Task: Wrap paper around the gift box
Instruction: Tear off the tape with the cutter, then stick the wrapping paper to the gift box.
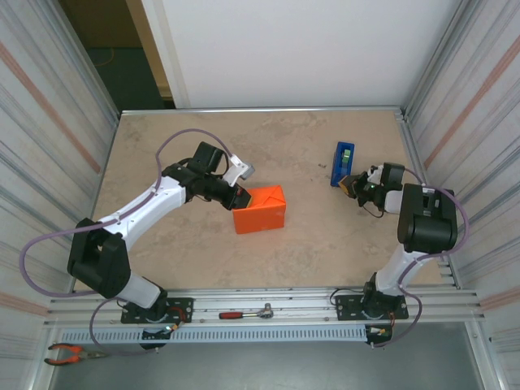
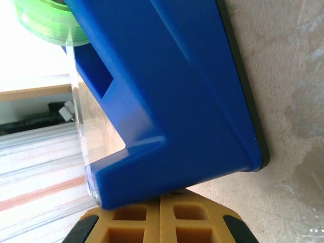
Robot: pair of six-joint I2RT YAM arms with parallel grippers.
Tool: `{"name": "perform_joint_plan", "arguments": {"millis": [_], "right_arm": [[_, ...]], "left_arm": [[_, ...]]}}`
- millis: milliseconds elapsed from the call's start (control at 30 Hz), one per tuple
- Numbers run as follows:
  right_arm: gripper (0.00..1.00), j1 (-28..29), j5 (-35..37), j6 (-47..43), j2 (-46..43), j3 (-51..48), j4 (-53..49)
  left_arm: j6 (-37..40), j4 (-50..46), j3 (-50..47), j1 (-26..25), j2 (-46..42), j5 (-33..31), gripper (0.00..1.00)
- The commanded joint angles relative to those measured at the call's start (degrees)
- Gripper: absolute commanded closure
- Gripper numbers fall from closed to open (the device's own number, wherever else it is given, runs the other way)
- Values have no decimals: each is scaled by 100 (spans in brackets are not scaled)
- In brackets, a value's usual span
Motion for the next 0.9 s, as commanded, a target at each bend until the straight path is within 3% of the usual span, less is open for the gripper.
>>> {"name": "perform_joint_plan", "arguments": {"millis": [0,233,467,700,867], "right_arm": [[100,149,76,301,445,-140,-65],[100,158,-10,264,99,-252,-83],[100,467,-150,-72,-952,-69,-1073],[100,1571,206,-386,-2170,450,-2448],[100,2531,536,-258,-2588,839,-2881]], "left_arm": [[159,-353,-283,-79,203,-413,100],[162,-358,-283,-88,179,-418,100],[162,-359,-277,-89,196,-410,100],[161,-349,-267,-91,231,-391,100],[150,-356,-274,-88,244,-368,100]]}}
